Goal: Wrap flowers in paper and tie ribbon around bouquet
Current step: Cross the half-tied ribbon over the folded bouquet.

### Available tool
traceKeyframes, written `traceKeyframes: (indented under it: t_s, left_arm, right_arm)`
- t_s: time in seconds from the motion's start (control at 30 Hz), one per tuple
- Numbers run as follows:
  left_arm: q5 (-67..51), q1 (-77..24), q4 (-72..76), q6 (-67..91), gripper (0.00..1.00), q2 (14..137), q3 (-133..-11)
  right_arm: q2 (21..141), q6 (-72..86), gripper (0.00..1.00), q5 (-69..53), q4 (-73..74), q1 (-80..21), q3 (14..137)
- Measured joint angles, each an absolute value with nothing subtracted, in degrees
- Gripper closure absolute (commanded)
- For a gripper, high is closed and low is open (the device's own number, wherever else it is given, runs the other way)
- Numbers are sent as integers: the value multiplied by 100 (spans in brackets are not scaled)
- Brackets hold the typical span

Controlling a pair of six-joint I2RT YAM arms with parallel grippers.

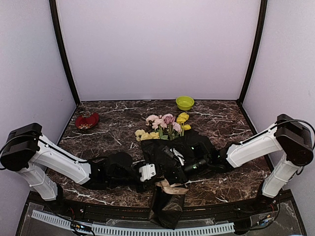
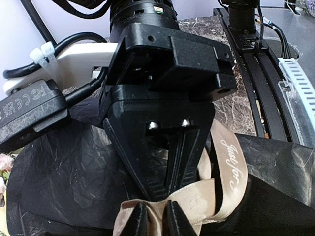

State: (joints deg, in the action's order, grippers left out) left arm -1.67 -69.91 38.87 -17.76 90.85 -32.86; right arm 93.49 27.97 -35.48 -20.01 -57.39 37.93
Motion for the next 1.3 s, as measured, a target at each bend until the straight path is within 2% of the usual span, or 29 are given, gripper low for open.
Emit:
traceKeyframes:
  t_s: [0.07,0.23,0.57,1.2,1.3]
  left_arm:
    - [-202,-6991,3887,-1761,88,9085,-3286]
    - [-283,-6991,3887,-1726,100,9107,-3286]
    - [-128,-6991,4010,-1651,100,9113,-3179]
    - [329,-6991,4268,-1503,100,8842,-2884]
    - [325,-6991,4268,-1470,100,8836,-2845]
  right_arm:
    - [9349,2790,100,-3548,-2001,-5739,3793]
    - [9332,2788,99,-3509,-1973,-5739,3793]
    - [9321,2727,94,-3444,-1907,-5739,3793]
    - [9008,2624,97,-3201,-1396,-5701,3959]
    - [8890,2624,100,-3168,-1400,-5695,3959]
